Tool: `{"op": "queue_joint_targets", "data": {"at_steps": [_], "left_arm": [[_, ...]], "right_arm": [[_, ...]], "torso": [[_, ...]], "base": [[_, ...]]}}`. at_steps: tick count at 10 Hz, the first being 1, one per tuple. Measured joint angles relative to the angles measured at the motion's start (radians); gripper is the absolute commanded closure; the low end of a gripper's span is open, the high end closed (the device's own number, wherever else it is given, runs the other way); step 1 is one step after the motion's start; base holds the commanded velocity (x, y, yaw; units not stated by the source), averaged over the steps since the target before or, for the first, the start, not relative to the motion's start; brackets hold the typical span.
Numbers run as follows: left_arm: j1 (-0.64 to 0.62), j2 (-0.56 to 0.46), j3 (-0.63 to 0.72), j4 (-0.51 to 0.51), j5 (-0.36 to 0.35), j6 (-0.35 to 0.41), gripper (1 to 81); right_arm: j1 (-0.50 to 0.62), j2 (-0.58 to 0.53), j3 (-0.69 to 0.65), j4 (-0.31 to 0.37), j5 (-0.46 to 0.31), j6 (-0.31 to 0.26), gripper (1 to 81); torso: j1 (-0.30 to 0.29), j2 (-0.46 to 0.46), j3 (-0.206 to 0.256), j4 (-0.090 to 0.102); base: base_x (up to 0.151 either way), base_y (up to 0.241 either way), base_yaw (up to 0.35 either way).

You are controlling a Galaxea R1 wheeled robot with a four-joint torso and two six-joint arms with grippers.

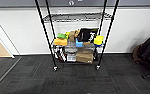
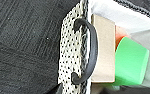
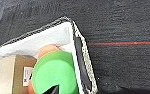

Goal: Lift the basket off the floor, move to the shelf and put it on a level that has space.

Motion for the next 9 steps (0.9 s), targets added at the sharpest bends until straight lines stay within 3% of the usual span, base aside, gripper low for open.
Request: {"op": "queue_joint_targets", "data": {"at_steps": [4, 9], "left_arm": [[-0.004, -0.001, 0.000, 0.001, 0.005, 0.000, 1.0], [-0.007, 0.008, 0.015, 0.002, 0.006, 0.011, 1.0]], "right_arm": [[0.010, 0.050, -0.042, -0.002, -0.011, 0.000, 1.0], [0.044, 0.105, -0.088, -0.003, -0.012, 0.000, 1.0]], "torso": [[0.071, -0.114, -0.004, 0.000], [0.081, -0.127, -0.097, 0.000]], "base": [[0.000, 0.000, 0.000], [0.000, 0.000, 0.000]]}}
